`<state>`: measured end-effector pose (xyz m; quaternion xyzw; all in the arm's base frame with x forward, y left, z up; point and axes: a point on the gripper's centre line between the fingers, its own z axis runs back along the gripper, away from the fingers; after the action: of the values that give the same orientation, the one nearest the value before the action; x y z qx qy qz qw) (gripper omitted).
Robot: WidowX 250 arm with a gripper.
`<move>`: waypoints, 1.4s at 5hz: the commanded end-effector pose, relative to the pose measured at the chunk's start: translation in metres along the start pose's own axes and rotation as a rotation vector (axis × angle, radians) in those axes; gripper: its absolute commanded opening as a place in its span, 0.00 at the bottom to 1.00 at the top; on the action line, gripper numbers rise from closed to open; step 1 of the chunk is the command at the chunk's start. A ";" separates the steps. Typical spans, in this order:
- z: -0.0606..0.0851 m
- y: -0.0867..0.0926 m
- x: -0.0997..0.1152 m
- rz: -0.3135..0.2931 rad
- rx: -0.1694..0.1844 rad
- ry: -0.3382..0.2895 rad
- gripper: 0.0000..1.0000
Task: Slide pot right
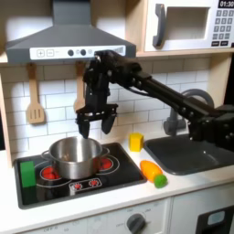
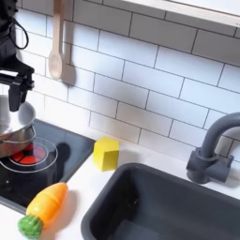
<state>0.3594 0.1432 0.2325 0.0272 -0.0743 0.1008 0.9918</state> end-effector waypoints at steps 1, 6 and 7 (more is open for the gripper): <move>-0.016 0.006 0.013 -0.015 0.010 0.025 1.00; -0.048 0.014 0.012 -0.025 0.019 0.098 1.00; -0.048 0.015 0.014 -0.025 0.025 0.093 1.00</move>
<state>0.3775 0.1646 0.1856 0.0351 -0.0252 0.0916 0.9949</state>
